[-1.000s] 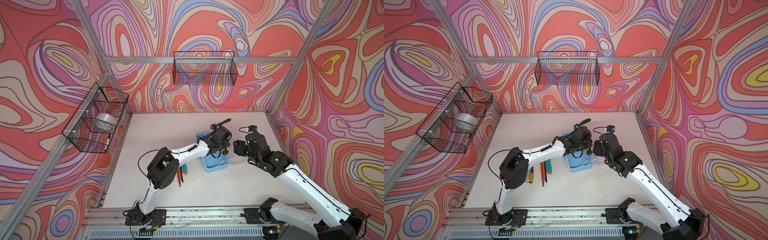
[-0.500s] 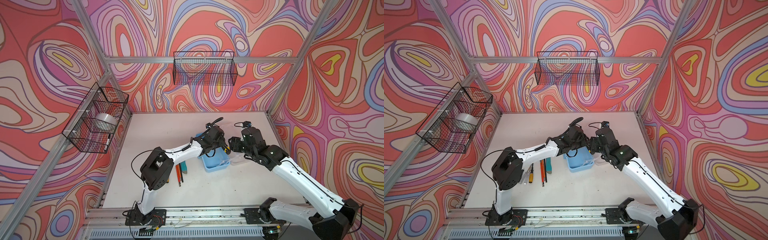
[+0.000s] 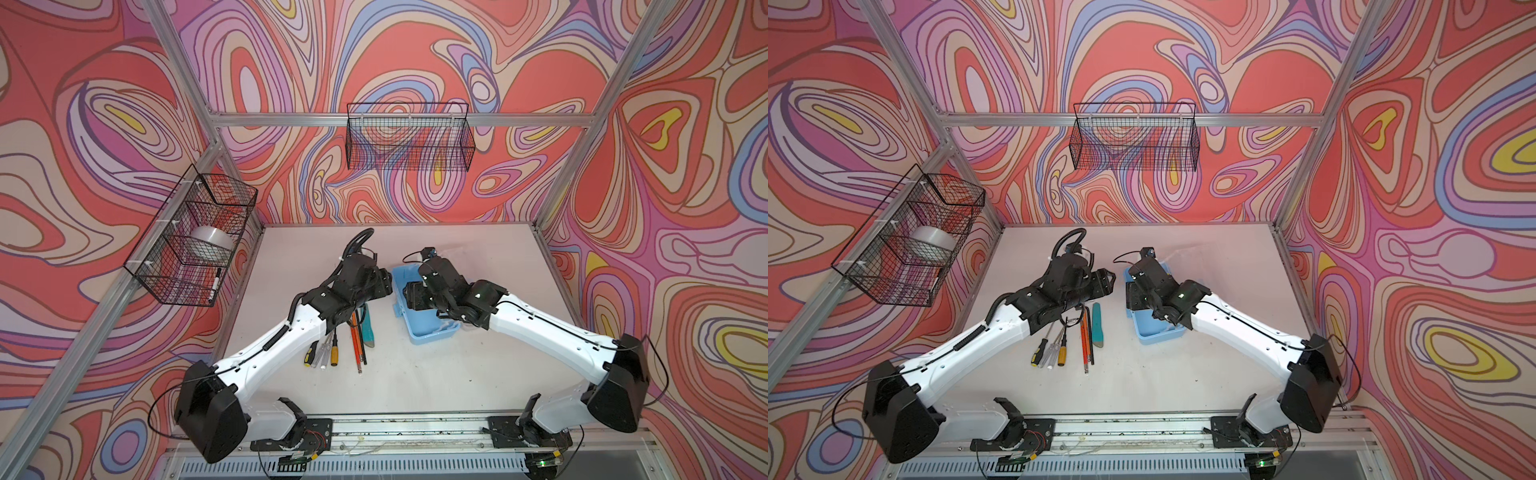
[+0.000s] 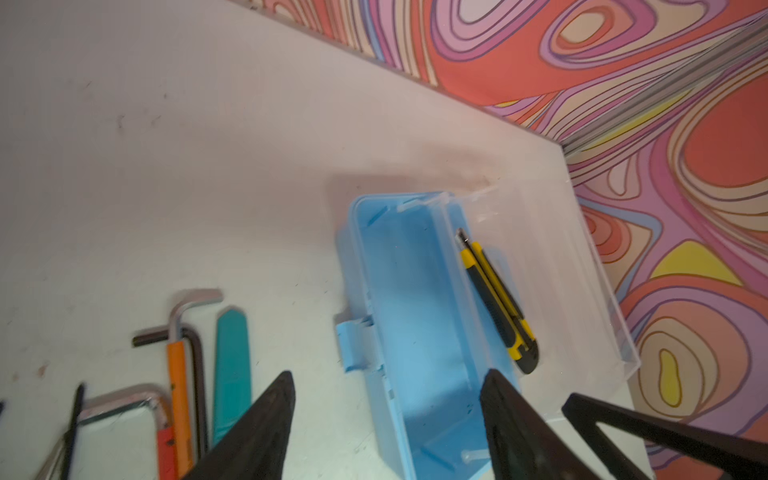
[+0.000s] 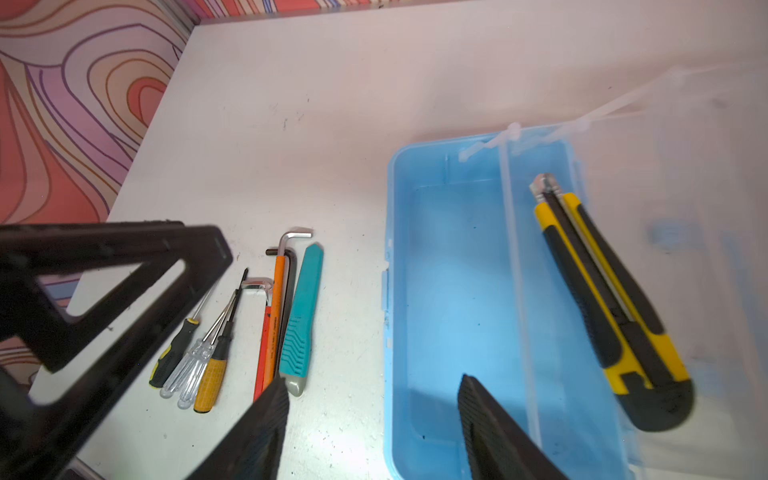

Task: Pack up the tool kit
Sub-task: 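Release the utility knife into the box and draw the left gripper back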

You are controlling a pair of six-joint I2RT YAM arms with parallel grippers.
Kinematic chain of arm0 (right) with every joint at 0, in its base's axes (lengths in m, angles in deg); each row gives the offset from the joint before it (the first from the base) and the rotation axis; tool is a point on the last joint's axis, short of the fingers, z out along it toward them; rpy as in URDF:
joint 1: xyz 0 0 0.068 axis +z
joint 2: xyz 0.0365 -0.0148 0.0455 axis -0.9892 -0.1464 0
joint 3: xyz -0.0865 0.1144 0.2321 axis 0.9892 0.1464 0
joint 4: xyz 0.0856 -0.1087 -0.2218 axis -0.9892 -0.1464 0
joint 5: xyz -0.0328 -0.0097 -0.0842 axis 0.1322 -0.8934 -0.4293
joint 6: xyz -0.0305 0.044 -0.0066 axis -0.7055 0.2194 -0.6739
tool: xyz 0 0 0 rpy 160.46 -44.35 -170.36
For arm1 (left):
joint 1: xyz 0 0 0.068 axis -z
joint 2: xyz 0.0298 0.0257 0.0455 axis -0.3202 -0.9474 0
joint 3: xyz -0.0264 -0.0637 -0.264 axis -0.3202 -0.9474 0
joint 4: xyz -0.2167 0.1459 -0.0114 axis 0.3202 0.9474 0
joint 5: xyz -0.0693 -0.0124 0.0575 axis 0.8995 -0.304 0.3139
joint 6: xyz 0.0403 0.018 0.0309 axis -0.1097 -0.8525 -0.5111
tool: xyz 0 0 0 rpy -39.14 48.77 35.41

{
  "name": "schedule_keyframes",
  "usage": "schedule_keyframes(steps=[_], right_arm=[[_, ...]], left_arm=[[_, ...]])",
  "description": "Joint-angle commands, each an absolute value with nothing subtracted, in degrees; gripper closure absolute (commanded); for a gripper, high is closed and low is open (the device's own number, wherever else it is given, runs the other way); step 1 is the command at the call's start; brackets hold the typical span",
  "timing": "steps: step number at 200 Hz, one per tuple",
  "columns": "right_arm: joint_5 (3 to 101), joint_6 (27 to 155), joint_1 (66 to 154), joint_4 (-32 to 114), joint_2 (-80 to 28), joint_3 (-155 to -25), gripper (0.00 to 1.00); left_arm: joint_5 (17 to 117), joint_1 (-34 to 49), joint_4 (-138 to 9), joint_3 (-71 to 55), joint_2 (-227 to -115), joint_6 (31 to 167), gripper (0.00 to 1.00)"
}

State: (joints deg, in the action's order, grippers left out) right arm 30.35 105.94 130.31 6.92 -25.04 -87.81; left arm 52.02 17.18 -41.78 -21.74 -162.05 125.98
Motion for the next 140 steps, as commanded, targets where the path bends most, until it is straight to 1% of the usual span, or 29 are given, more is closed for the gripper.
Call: schedule_keyframes(steps=[1, 40, 57, 64, 86, 106, 121, 140], right_arm=[[31.79, 108.06, 133.10, 8.40, -29.99, -90.08, 0.30], [32.43, 108.44, 137.44, 6.35, -42.35, -96.25, 0.31], [32.53, 108.66, 138.18, 5.53, -46.10, -98.18, 0.32], [32.98, 109.13, 138.18, 5.78, -46.62, -98.03, 0.32], [31.64, 109.46, 138.17, 6.35, -44.12, -96.81, 0.33], [28.39, 109.43, 138.12, 4.70, -40.40, -95.44, 0.34], [26.71, 109.65, 138.09, 4.05, -35.55, -93.36, 0.35], [24.12, 109.81, 138.01, 1.85, -31.04, -91.71, 0.35]], left_arm=[[55.44, 15.03, -35.74, -28.82, -156.24, 126.74, 0.26], [60.73, 7.32, -37.10, -43.16, -143.47, 131.52, 0.26], [60.97, 6.20, -37.31, -45.34, -142.06, 131.60, 0.26], [61.03, 6.20, -37.36, -45.24, -142.75, 131.16, 0.27], [59.52, 6.41, -35.46, -42.93, -147.56, 129.84, 0.32], [56.59, 7.80, -34.97, -40.78, -151.45, 128.99, 0.36], [55.20, 9.76, -36.49, -39.49, -153.98, 128.66, 0.41], [52.24, 13.23, -37.14, -36.82, -158.30, 128.61, 0.43]])
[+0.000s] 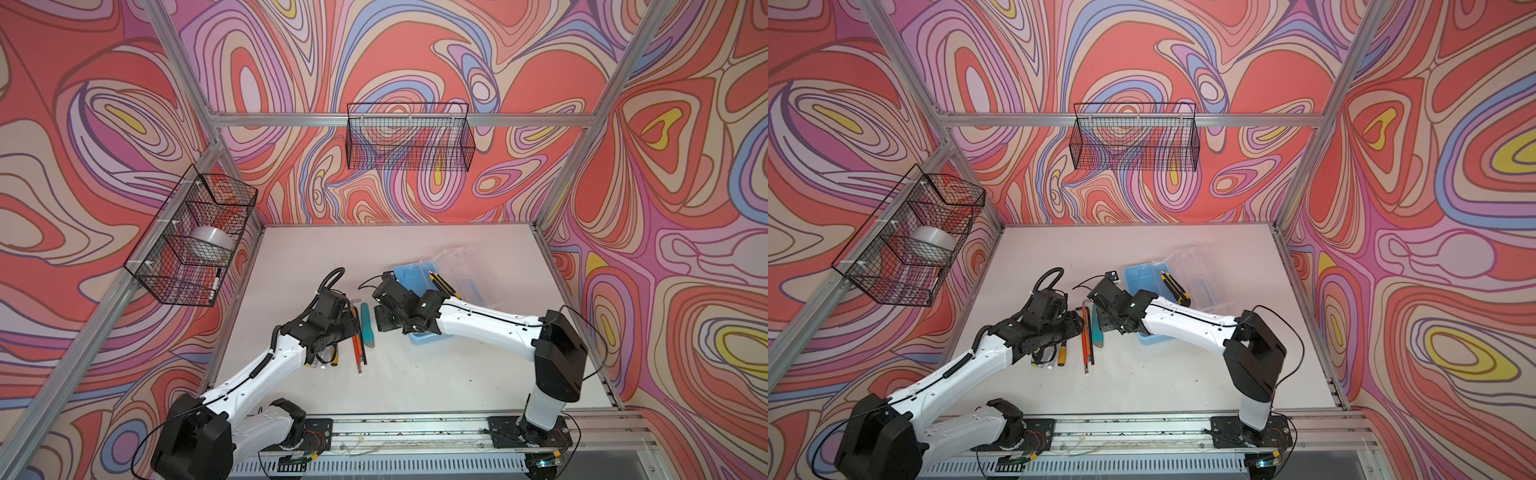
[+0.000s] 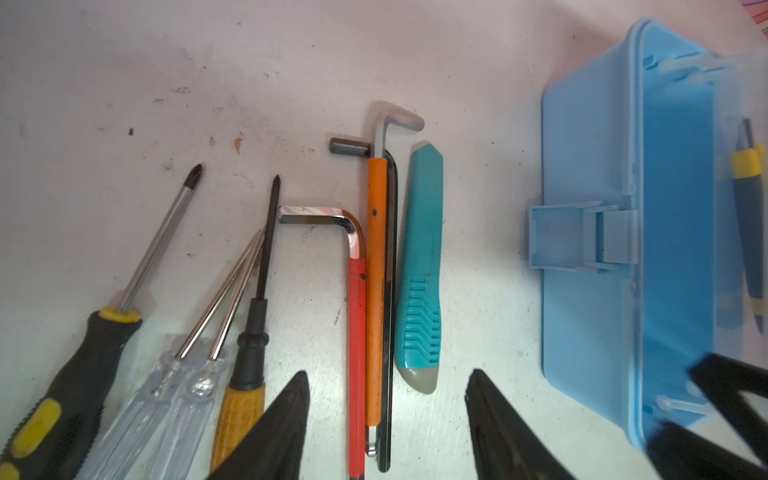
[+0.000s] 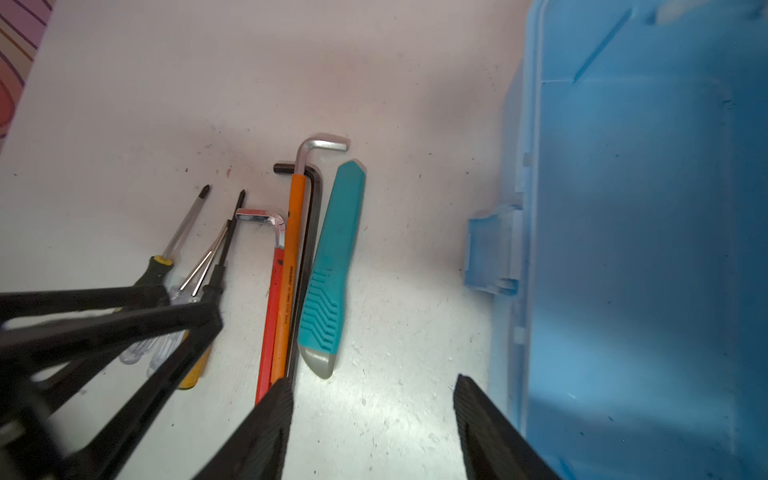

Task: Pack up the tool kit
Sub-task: 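Release the utility knife into the box and draw the left gripper back, then lower the left gripper onto the teal scraper and close on it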

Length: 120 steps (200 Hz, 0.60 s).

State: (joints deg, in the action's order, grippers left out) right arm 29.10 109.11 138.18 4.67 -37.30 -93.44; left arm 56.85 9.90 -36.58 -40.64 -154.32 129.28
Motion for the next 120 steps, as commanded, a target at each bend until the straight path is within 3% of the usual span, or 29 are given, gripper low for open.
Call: schedule_keyframes(steps=[1, 64, 120], right_arm=[[24.01, 109.82, 138.01, 1.76, -30.90, -91.65, 0.35], [25.78, 109.09, 132.14, 3.30, -22.35, -83.62, 0.35], [28.15, 107.42, 128.06, 6.24, -19.33, -79.55, 0.35]], left_arm=[[52.11, 13.41, -37.19, -36.61, -158.50, 128.70, 0.43], [49.75, 17.44, -37.76, -28.37, -174.33, 129.52, 0.50], [48.35, 17.82, -38.59, -26.95, -180.31, 130.22, 0.51]])
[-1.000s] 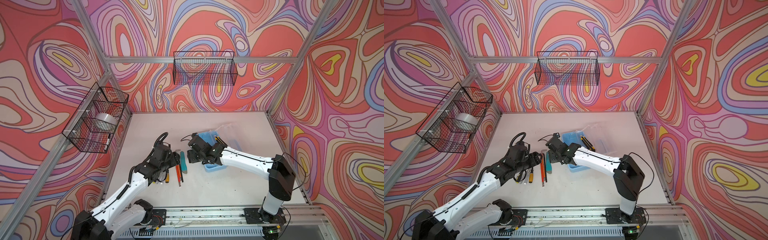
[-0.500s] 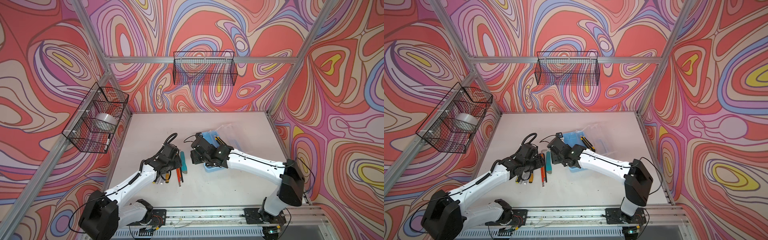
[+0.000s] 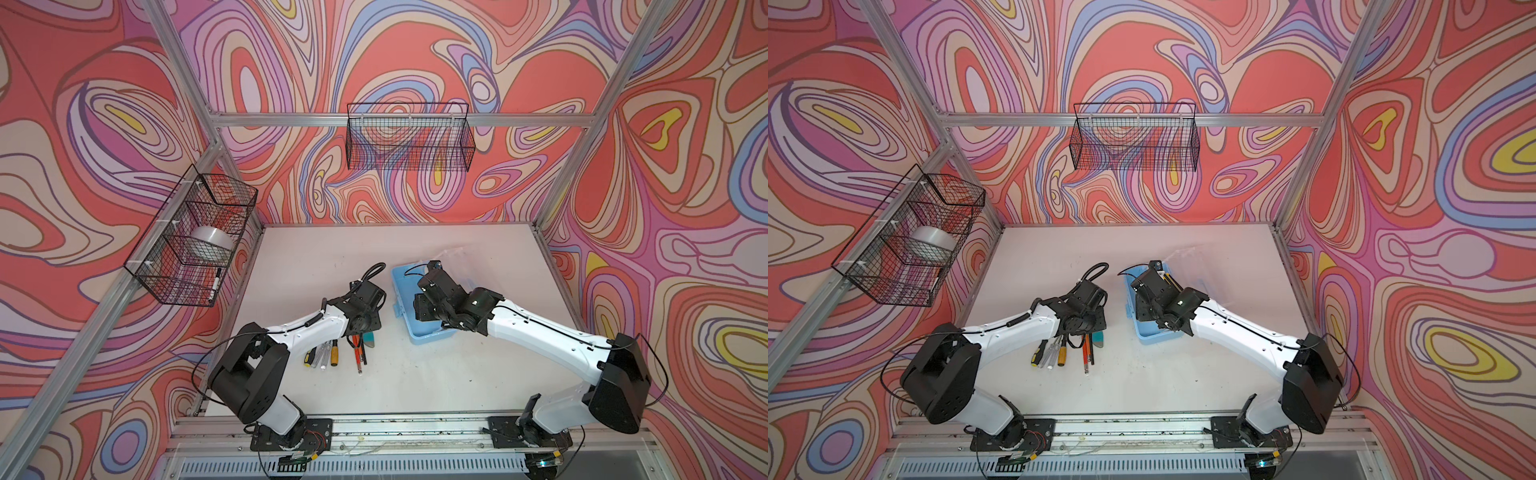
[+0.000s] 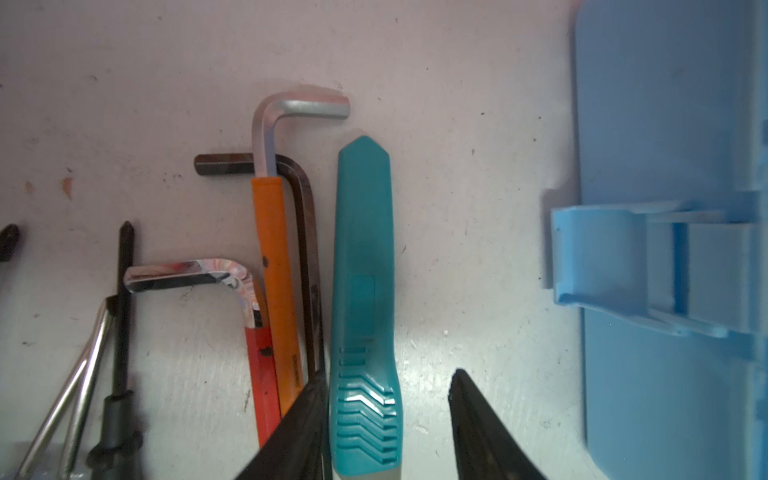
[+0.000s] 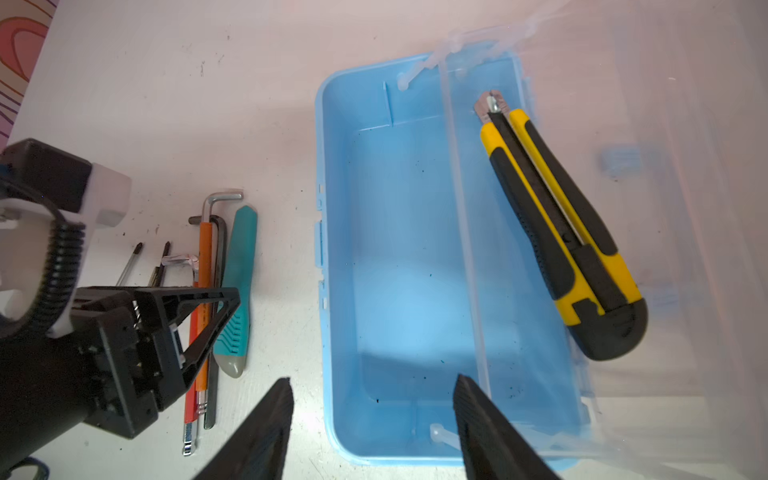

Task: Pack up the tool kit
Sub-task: 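Lower the left gripper onto the teal scraper and close on it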

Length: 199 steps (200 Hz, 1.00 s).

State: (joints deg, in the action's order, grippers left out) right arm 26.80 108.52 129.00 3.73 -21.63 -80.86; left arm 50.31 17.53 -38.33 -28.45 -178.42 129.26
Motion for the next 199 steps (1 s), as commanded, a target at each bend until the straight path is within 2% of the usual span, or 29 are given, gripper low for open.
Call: schedule_keyframes(steps=[1, 110, 199], right_arm=[[28.27, 107.44, 128.03, 6.33, -19.29, -79.46, 0.35], [32.25, 106.59, 124.99, 10.07, -19.71, -76.18, 0.35], [33.34, 106.02, 124.06, 11.17, -20.56, -75.46, 0.35]], left_arm=[[48.36, 17.86, -38.66, -26.93, -180.36, 130.25, 0.51], [49.13, 18.03, -39.51, -25.87, -186.72, 131.16, 0.55], [43.93, 19.39, -34.55, -22.94, -189.19, 130.01, 0.61]])
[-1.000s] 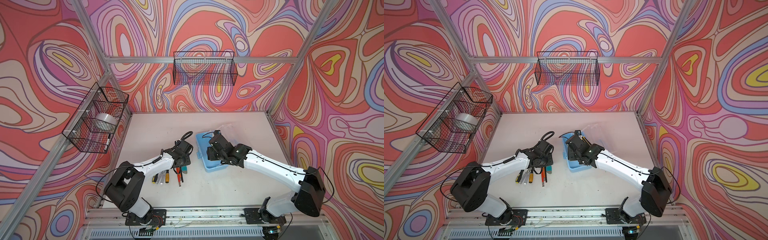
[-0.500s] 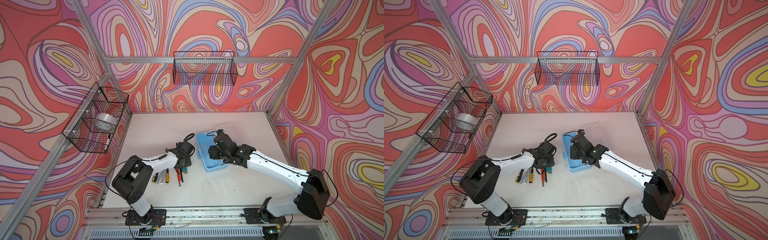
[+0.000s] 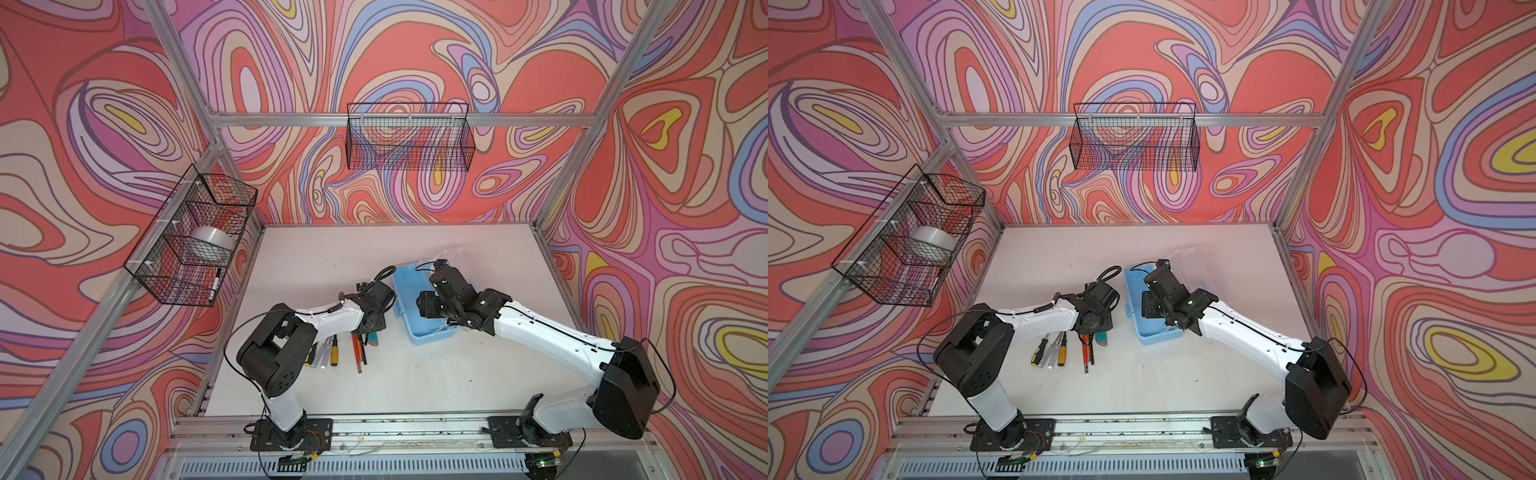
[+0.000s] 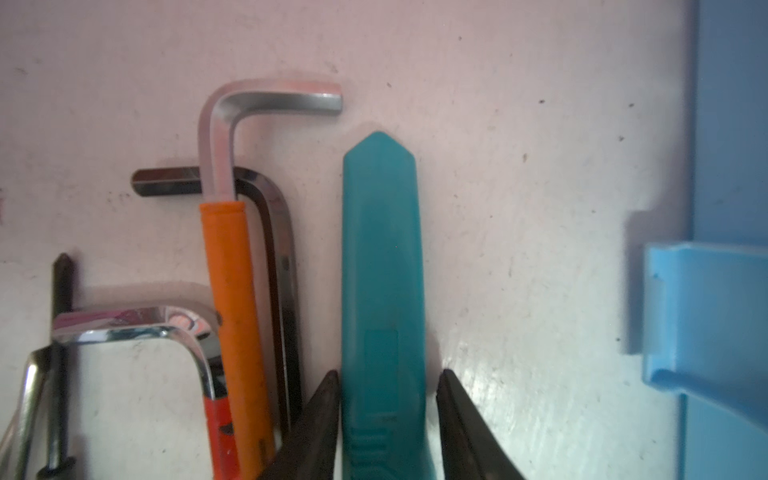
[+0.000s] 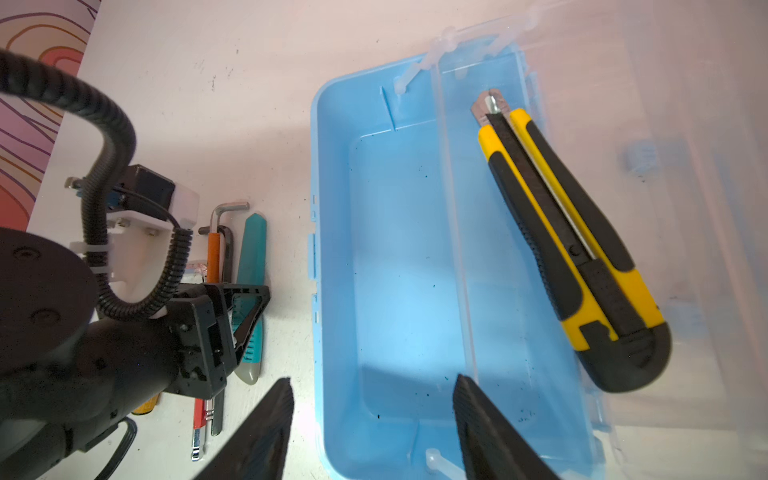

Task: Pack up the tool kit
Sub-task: 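Lower the left gripper onto the teal scraper and close on it, then carry the teal scraper with the left gripper over the box beside the knife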

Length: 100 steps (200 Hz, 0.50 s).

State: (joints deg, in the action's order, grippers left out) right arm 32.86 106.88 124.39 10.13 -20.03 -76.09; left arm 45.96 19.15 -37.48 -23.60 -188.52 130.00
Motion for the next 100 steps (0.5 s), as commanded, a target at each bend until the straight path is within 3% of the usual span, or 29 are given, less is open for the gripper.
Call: schedule_keyframes(steps=[1, 100], right_arm=[[33.32, 105.99, 124.05, 11.17, -20.56, -75.49, 0.35], [33.24, 104.84, 122.97, 10.74, -20.90, -76.33, 0.35]], left_arm=[[43.95, 19.39, -34.62, -22.99, -189.19, 130.02, 0.62], [44.64, 19.38, -34.84, -23.22, -188.83, 130.37, 0.73]])
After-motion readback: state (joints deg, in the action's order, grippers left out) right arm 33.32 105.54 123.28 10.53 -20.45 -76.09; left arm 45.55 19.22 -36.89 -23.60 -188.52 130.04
